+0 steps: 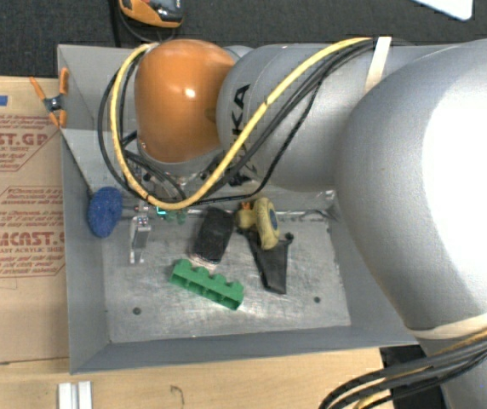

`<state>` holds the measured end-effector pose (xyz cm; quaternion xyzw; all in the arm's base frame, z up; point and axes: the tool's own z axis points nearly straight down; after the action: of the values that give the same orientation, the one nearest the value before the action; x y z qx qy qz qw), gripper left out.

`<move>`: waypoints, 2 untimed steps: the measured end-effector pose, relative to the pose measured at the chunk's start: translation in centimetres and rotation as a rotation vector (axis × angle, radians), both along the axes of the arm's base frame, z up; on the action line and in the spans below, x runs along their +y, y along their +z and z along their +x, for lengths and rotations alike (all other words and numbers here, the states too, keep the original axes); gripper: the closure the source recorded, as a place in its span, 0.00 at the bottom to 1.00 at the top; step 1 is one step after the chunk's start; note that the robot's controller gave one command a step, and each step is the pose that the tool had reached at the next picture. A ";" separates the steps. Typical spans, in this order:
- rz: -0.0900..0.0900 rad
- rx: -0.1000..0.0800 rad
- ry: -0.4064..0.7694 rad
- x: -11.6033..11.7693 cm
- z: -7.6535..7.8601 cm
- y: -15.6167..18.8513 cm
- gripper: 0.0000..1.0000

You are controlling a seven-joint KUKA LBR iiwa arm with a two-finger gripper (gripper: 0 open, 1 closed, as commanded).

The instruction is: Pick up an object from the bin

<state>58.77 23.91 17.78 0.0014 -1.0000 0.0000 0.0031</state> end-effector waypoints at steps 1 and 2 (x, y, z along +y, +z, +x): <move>0.001 -0.007 -0.002 -0.1 0.2 0.5 0.00; 0.002 -0.007 0.001 -0.5 -0.8 -10.2 1.00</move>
Offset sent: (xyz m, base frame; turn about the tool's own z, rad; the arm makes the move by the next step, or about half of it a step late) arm -0.0084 -0.0052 -0.1012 -0.0012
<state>57.93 23.43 7.62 0.0019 -1.0000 -0.0008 -0.0003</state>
